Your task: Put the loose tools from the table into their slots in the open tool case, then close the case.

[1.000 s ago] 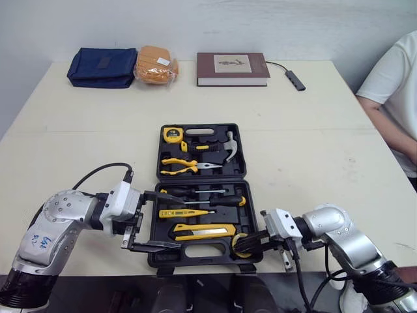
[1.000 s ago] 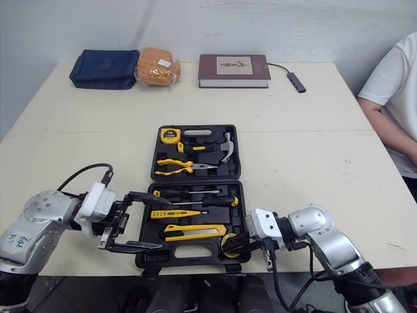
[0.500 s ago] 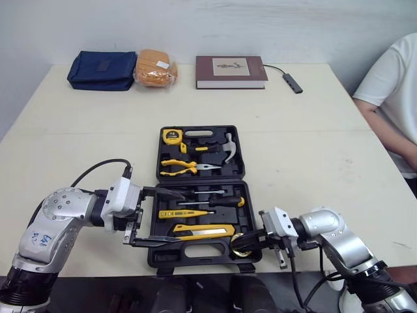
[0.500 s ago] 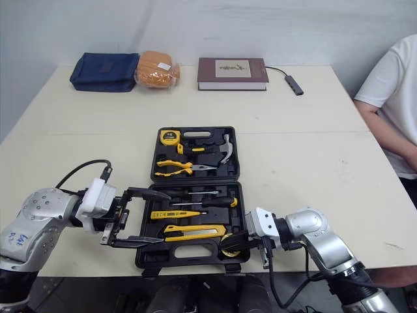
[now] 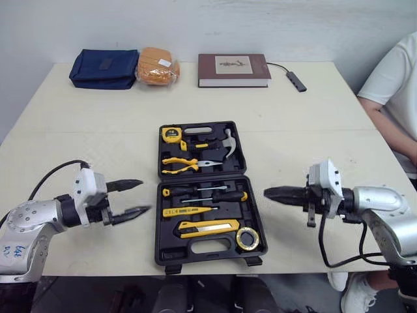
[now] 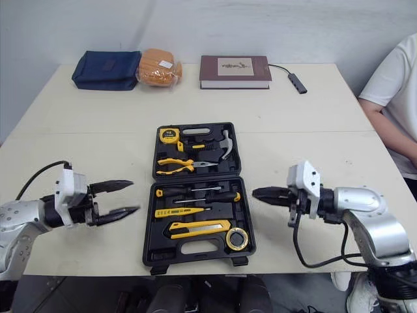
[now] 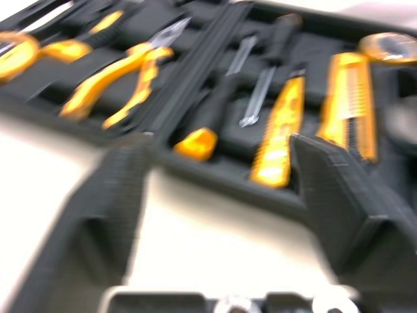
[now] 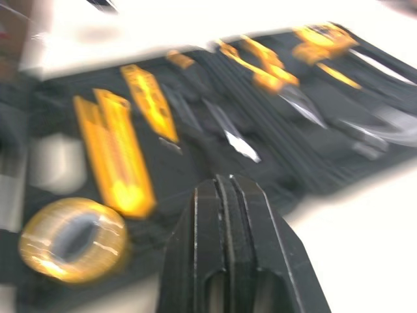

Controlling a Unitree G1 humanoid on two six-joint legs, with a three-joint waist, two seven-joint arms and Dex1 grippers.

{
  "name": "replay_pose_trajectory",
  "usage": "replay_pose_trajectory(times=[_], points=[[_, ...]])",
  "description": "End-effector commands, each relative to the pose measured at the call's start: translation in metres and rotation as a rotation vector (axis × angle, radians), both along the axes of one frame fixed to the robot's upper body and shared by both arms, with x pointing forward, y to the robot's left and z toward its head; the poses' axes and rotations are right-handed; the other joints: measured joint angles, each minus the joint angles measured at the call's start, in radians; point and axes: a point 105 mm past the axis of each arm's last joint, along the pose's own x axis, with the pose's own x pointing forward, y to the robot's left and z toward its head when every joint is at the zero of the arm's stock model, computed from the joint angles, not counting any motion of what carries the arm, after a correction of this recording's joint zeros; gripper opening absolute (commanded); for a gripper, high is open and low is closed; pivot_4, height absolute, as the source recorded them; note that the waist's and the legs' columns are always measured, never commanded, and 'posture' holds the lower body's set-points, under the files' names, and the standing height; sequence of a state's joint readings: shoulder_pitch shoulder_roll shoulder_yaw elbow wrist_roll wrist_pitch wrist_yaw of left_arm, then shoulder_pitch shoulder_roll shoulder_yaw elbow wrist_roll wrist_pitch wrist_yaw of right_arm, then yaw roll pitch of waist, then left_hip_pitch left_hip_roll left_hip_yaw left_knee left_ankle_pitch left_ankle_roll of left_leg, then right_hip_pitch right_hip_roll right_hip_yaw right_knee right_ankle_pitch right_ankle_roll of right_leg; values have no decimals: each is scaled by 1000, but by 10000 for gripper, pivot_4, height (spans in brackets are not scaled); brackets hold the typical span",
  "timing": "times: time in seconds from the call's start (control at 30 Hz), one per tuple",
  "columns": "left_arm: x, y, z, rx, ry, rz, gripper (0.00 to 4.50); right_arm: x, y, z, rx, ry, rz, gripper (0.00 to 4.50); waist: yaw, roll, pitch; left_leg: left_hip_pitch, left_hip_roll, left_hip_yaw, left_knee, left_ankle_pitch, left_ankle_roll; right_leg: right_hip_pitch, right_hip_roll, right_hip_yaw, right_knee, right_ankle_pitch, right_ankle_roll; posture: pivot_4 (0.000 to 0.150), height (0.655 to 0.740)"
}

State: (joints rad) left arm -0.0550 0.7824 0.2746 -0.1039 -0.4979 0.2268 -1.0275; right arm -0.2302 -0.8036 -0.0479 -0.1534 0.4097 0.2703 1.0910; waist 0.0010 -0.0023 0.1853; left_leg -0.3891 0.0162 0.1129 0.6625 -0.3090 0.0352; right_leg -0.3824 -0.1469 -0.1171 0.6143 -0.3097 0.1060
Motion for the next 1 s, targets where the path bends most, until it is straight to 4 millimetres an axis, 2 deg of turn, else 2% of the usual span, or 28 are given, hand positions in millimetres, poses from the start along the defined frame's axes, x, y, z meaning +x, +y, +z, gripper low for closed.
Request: replay_pose_trajectory(times=[0.03,0.13,0.17,0.23,0.37,0.53,0.83,1.0], points=[[20,14,-6,48,3,129,14281,25,-18,-17,-125,2,-149,0,-1,0,0,-1,0,0,0,0,0,-1,0,0,1,0,0,1500,7400],[29,10,-14,57,28,164,1699,39,-13,-18,-114,-22,-173,0,-5,0,0,-3,0,3,-1,3,4,-6,1,1,3,0,0,1500,7400],[31,4,-19,50,46,164,677,43,-8,-22,-118,-23,-173,0,-7,0,0,-3,0,6,-1,4,6,-7,1,1,4,0,0,1500,7400],[33,-2,-25,51,68,159,677,48,-3,-28,-129,-24,-168,0,-9,0,0,-4,0,8,-1,4,6,-9,1,0,7,0,1,1500,7400],[39,-17,-40,19,142,194,677,61,22,-32,-69,-6,-172,0,-10,0,0,-4,0,9,-1,4,6,-10,2,-1,8,0,1,1500,7400],[46,-32,-38,-17,127,196,677,65,49,-29,-43,-43,-136,0,-8,0,0,-4,1,9,0,5,6,-10,2,1,10,0,1,1500,7400],[57,-43,-33,-52,135,180,677,58,66,-18,-36,-39,-64,0,-4,0,0,-4,0,8,0,5,6,-10,1,1,10,1,1,1500,7400],[78,-46,-33,-31,121,198,677,64,65,-8,-30,-86,-96,0,-2,0,0,-4,-1,8,0,6,7,-10,0,-1,8,1,1,1500,7400]])
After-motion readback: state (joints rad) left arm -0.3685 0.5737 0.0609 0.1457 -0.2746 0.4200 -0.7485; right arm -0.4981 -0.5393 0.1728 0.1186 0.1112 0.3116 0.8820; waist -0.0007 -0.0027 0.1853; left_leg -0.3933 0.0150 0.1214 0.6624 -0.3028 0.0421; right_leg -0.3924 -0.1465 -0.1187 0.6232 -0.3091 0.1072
